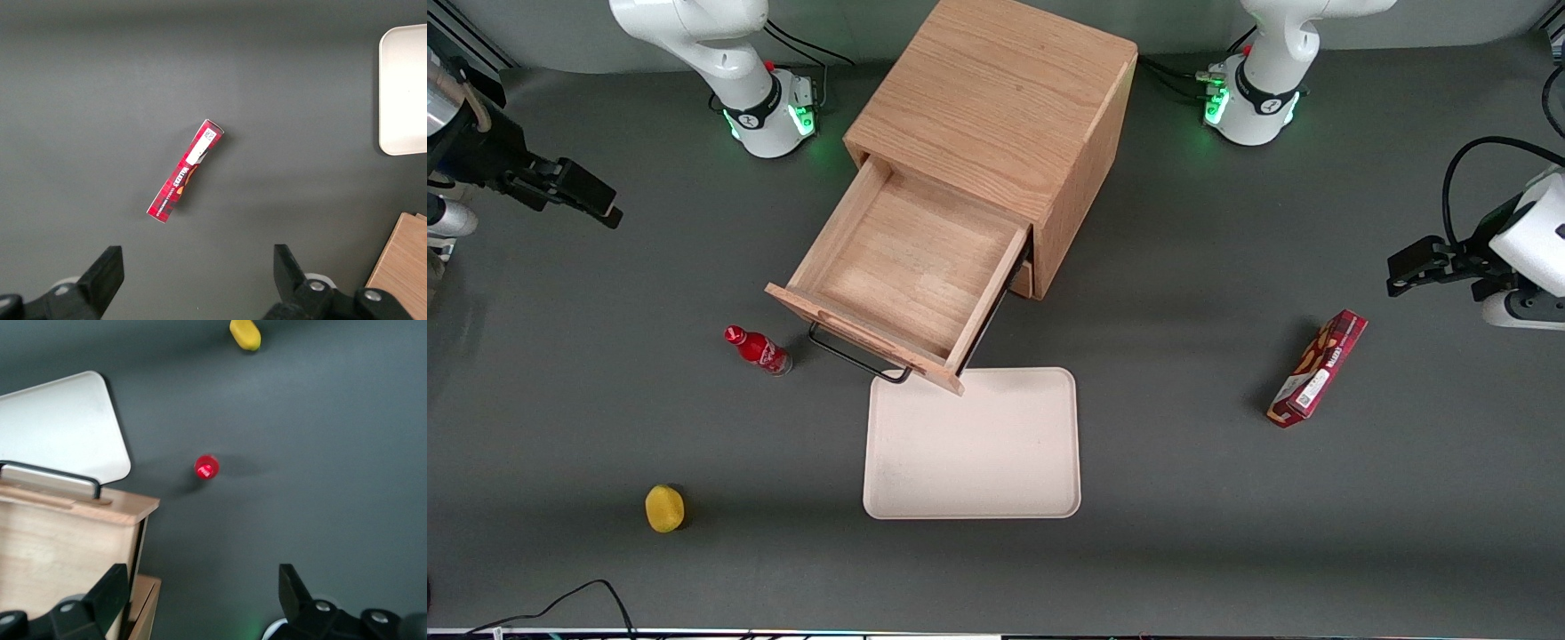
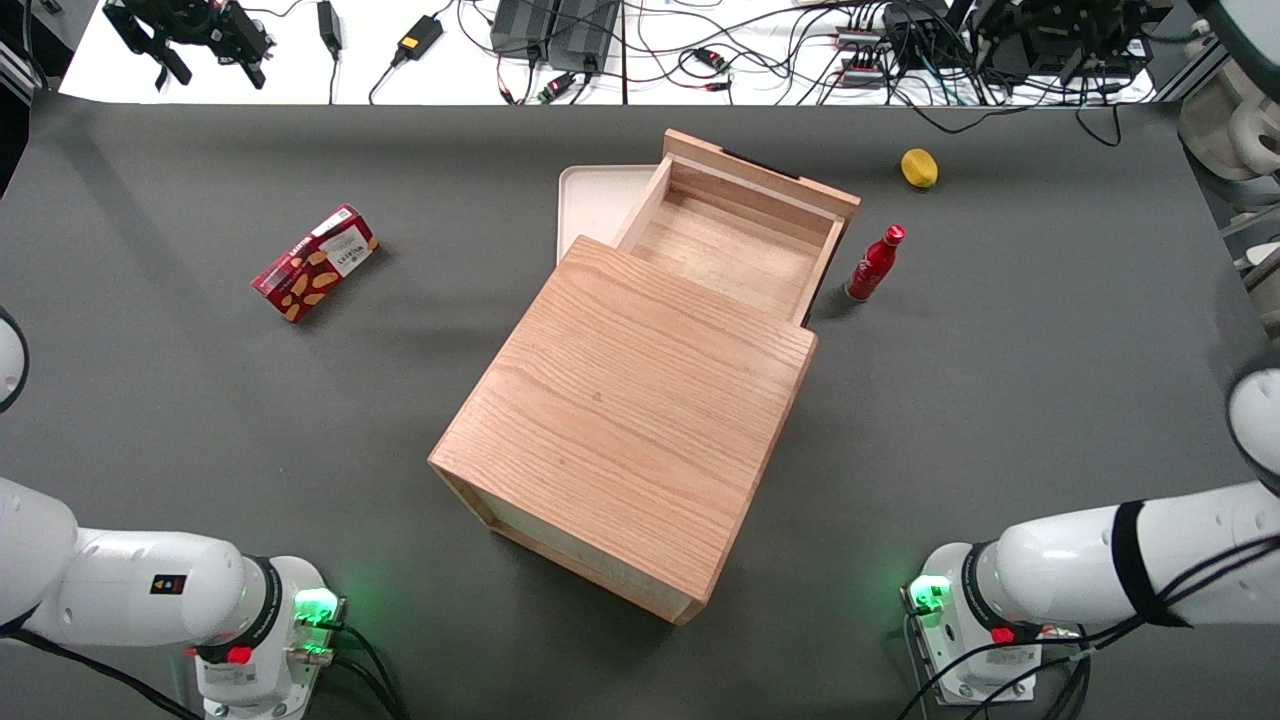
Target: Open upper drawer
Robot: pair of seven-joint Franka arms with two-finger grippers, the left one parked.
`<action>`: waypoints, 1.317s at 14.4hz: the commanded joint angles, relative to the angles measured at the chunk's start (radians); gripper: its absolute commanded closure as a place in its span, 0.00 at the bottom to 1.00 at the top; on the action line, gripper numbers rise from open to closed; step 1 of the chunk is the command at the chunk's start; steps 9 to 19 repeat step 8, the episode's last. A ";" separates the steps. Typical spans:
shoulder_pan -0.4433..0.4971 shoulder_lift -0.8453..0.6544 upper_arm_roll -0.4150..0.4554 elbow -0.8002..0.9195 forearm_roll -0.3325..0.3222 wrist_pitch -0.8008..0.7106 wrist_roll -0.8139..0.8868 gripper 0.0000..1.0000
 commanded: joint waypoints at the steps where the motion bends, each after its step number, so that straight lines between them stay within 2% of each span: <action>1: 0.008 -0.214 -0.020 -0.310 0.002 0.154 -0.036 0.00; 5: 0.014 -0.204 -0.030 -0.273 0.000 0.153 -0.121 0.00; 8: 0.017 -0.192 -0.065 -0.242 0.002 0.113 -0.118 0.00; 19: 0.017 -0.192 -0.065 -0.242 0.002 0.113 -0.118 0.00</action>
